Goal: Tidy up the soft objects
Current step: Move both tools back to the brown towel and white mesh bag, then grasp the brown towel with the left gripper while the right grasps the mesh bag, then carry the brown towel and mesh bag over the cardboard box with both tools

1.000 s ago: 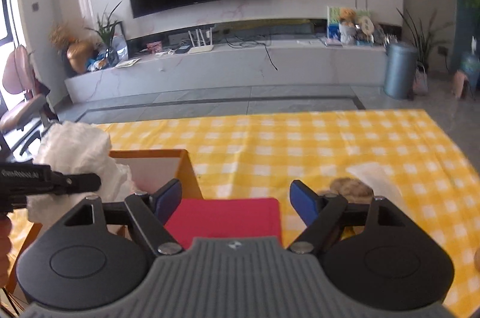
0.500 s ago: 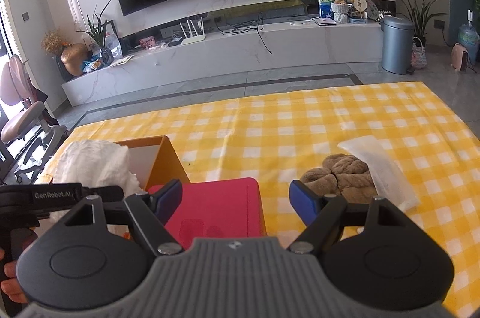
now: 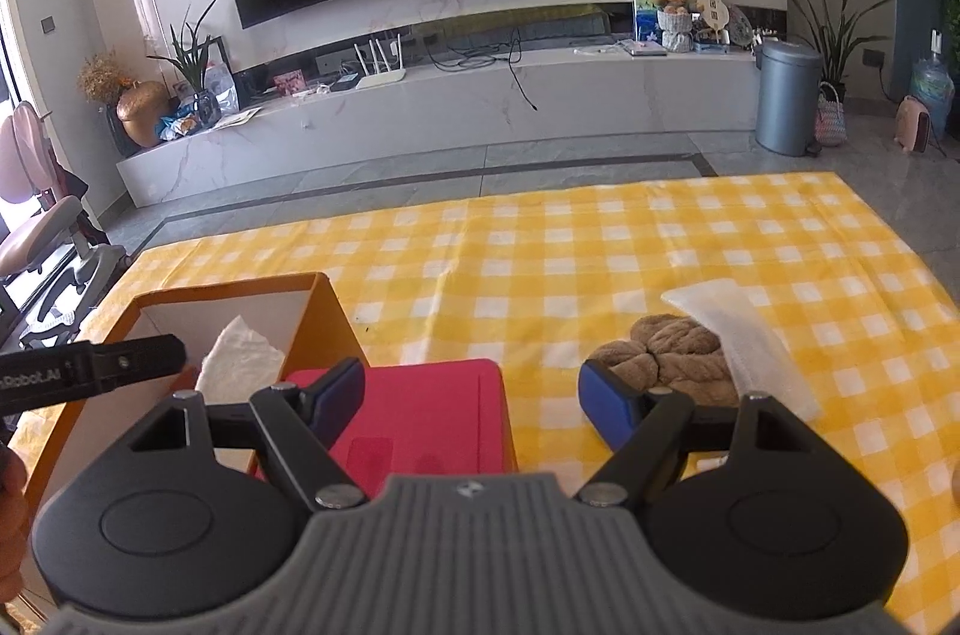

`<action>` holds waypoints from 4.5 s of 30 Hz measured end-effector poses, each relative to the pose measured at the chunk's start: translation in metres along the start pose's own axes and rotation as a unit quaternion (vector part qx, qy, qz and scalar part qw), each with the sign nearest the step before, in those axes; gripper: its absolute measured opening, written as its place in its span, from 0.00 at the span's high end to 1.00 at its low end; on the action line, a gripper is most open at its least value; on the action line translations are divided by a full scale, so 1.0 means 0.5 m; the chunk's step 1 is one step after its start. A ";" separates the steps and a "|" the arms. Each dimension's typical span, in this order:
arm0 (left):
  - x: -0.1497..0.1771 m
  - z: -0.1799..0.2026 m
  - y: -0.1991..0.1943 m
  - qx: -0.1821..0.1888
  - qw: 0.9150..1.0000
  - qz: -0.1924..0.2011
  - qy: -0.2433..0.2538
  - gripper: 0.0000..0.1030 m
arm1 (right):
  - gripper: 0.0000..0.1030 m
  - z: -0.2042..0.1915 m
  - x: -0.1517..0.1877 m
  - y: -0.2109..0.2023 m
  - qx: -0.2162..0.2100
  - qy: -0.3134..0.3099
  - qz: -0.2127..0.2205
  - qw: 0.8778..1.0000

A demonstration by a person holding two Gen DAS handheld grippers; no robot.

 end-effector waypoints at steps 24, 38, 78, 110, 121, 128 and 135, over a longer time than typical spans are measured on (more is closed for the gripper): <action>0.036 0.340 -0.049 0.057 0.993 0.051 0.087 0.16 | 0.23 0.259 -0.020 -0.058 0.060 0.019 -0.020 0.998; 0.161 0.443 0.158 0.056 0.987 -0.049 0.142 0.16 | 0.25 0.390 0.015 0.029 0.074 0.061 -0.039 0.995; 0.183 0.532 0.313 0.051 0.911 -0.134 0.387 0.14 | 0.22 0.459 0.043 0.093 0.028 0.234 -0.036 0.971; 0.240 0.542 0.449 0.053 0.875 -0.236 0.419 0.07 | 0.99 0.471 0.050 0.084 0.004 0.242 -0.042 0.969; 0.241 0.541 0.473 0.064 0.879 -0.267 0.389 0.20 | 0.99 0.515 0.056 0.057 0.026 0.261 -0.039 0.964; 0.243 0.546 0.456 0.048 0.878 -0.259 0.399 0.34 | 0.99 0.513 0.057 0.058 0.027 0.257 -0.040 0.965; 0.239 0.541 0.397 0.042 0.893 -0.267 0.360 0.39 | 0.99 0.519 0.059 0.056 0.033 0.254 -0.044 0.966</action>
Point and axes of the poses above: each gripper's, at about its wrist camera, not at the fingertips, and y roughly the way its jaws point, z to its right, x to its underside, the point moved 6 cm from there along y, roughly the way its jaws point, and after that the axes turned 7 degrees about z, right-handed, at the moved point
